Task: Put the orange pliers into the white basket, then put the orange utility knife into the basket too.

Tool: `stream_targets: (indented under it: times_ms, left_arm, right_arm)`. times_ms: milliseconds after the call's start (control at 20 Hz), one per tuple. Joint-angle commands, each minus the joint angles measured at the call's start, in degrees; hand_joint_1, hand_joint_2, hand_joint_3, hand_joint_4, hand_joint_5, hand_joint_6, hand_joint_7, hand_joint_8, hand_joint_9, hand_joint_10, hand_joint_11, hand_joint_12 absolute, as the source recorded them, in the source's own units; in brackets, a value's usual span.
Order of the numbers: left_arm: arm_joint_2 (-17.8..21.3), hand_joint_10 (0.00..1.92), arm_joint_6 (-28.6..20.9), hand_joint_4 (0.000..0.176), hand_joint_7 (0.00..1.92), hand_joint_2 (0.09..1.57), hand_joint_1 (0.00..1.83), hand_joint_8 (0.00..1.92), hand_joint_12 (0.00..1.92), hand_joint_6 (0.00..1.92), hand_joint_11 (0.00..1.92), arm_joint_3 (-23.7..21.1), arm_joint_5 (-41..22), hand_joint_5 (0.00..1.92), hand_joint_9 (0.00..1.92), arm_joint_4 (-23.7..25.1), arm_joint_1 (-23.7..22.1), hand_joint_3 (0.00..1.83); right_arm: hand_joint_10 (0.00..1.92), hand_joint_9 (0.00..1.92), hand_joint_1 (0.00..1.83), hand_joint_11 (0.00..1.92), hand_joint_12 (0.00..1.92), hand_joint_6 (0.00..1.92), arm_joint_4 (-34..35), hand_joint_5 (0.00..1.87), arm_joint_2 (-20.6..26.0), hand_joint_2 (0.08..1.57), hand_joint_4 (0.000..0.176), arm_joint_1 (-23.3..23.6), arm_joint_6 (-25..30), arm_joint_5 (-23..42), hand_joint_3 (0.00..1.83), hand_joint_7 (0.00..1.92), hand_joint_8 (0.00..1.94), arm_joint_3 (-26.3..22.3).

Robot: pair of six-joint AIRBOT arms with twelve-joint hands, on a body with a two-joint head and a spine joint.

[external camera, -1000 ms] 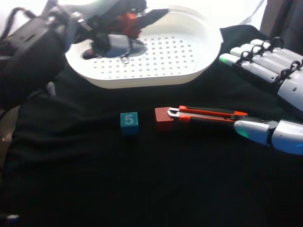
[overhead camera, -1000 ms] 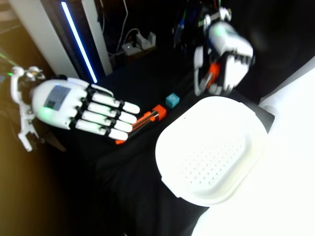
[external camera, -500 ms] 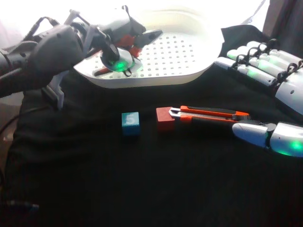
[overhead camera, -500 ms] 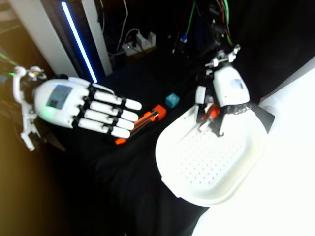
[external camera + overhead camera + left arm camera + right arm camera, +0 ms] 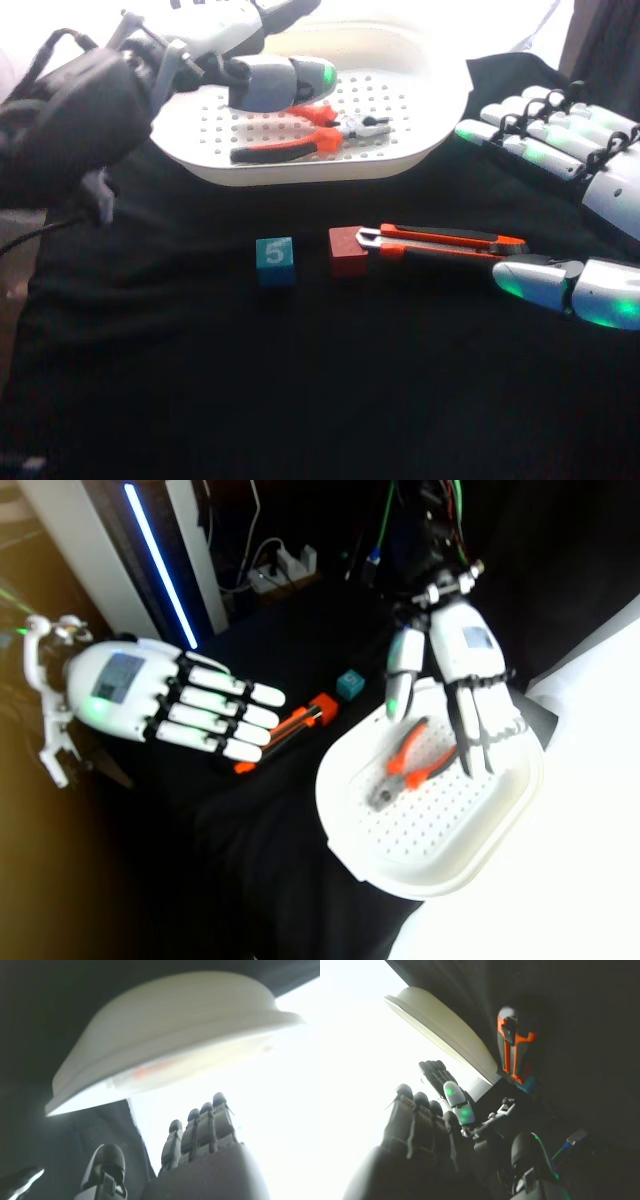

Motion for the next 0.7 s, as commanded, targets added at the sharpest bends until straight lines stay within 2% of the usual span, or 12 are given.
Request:
stream_targets:
  times_ms: [0,100,150,200,250,300,350,400,450,500,550,650]
  left_arm:
    - [2.4,0.0,-2.7,0.142,0.0,1.27,0.0,0.0,0.0,0.0,0.0,-1.8,-10.6,0.0,0.0,3.5,1.2,0.0]
    - [8.7,0.0,-10.6,0.129,0.0,1.31,0.03,0.0,0.0,0.0,0.0,-8.0,-18.9,0.0,0.0,9.7,6.3,0.01]
    - [11.2,0.0,-12.3,0.11,0.0,1.38,0.14,0.0,0.0,0.0,0.0,-10.9,-22.8,0.0,0.0,11.2,8.8,0.03]
    - [13.3,0.0,-12.6,0.103,0.0,1.41,0.23,0.0,0.0,0.0,0.0,-13.6,-26.7,0.01,0.0,12.2,11.3,0.02]
    - [15.7,0.01,-12.7,0.081,0.07,1.43,0.42,0.02,0.0,0.03,0.0,-17.1,-32.1,0.09,0.03,12.8,15.0,0.01]
    - [17.3,0.01,-12.7,0.07,0.14,1.43,0.48,0.03,0.11,0.02,0.0,-19.8,-37.2,0.15,0.1,13.1,18.2,0.01]
    - [18.4,0.03,-13.1,0.055,0.23,1.44,0.54,0.01,0.58,0.01,0.0,-22.1,-42.2,0.22,0.19,13.0,21.4,0.0]
    - [18.8,0.07,-14.1,0.04,0.3,1.45,0.56,0.02,0.99,0.02,0.0,-23.3,-46.3,0.26,0.28,12.8,24.2,0.0]
    - [18.8,0.09,-15.4,0.043,0.35,1.47,0.52,0.03,1.05,0.03,0.0,-24.0,-50.1,0.29,0.32,12.6,26.5,0.0]
    - [18.8,0.11,-15.6,0.036,0.39,1.47,0.54,0.04,1.0,0.04,0.0,-24.6,-52.3,0.32,0.35,12.3,27.9,0.0]
    - [18.8,0.11,-15.6,0.005,0.4,1.48,0.54,0.03,0.97,0.05,0.0,-25.1,-53.9,0.33,0.37,11.7,29.1,0.0]
    - [18.9,0.1,-15.7,0.0,0.38,1.48,0.55,0.02,0.91,0.04,0.0,-25.6,-56.4,0.31,0.37,10.2,30.7,0.0]
  right_arm:
    - [0.0,0.0,0.38,0.0,0.0,0.0,-0.1,0.0,-0.7,1.27,0.024,0.3,0.6,5.2,0.0,0.0,0.0,0.5]
    - [0.0,0.0,0.42,0.0,0.0,0.0,-0.1,0.0,-2.4,1.28,0.017,0.5,1.6,4.0,0.0,0.0,0.0,1.8]
    - [0.0,0.0,0.42,0.0,0.0,0.0,-0.1,0.0,-3.2,1.28,0.001,0.8,1.7,3.1,0.0,0.0,0.0,2.3]
    - [0.0,0.01,0.43,0.0,0.0,0.0,-0.1,0.0,-3.8,1.28,0.0,1.4,1.7,1.8,0.0,0.0,0.0,2.8]
    - [0.01,0.03,0.42,0.01,0.0,0.0,-0.1,0.0,-4.7,1.28,0.0,2.0,1.7,0.2,0.0,0.0,0.0,3.5]
    - [0.02,0.04,0.43,0.01,0.0,0.0,-0.1,0.0,-5.4,1.29,0.0,2.5,1.7,-0.7,0.01,0.0,0.0,4.0]
    - [0.03,0.06,0.42,0.02,0.01,0.0,-0.1,0.0,-5.9,1.3,0.0,2.9,1.7,-1.3,0.01,0.02,0.01,4.5]
    - [0.02,0.1,0.45,0.0,0.24,0.0,-0.1,0.0,-6.3,1.29,0.0,3.2,1.7,-2.1,0.0,0.04,0.01,4.9]
    - [0.02,0.11,0.47,0.0,0.48,0.0,-0.1,0.0,-6.9,1.29,0.0,3.8,1.7,-2.9,0.0,0.05,0.01,5.5]
    - [0.02,0.11,0.47,0.0,0.57,0.0,-0.1,0.0,-7.4,1.28,0.0,4.2,1.7,-3.8,0.0,0.06,0.0,6.1]
    - [0.01,0.11,0.48,0.0,0.52,0.0,-0.1,0.0,-8.0,1.28,0.0,4.6,1.7,-4.4,0.0,0.06,0.0,6.6]
    - [0.02,0.12,0.48,0.0,0.52,0.0,-0.1,0.0,-9.3,1.28,0.0,5.4,1.7,-6.3,0.0,0.06,0.0,8.0]
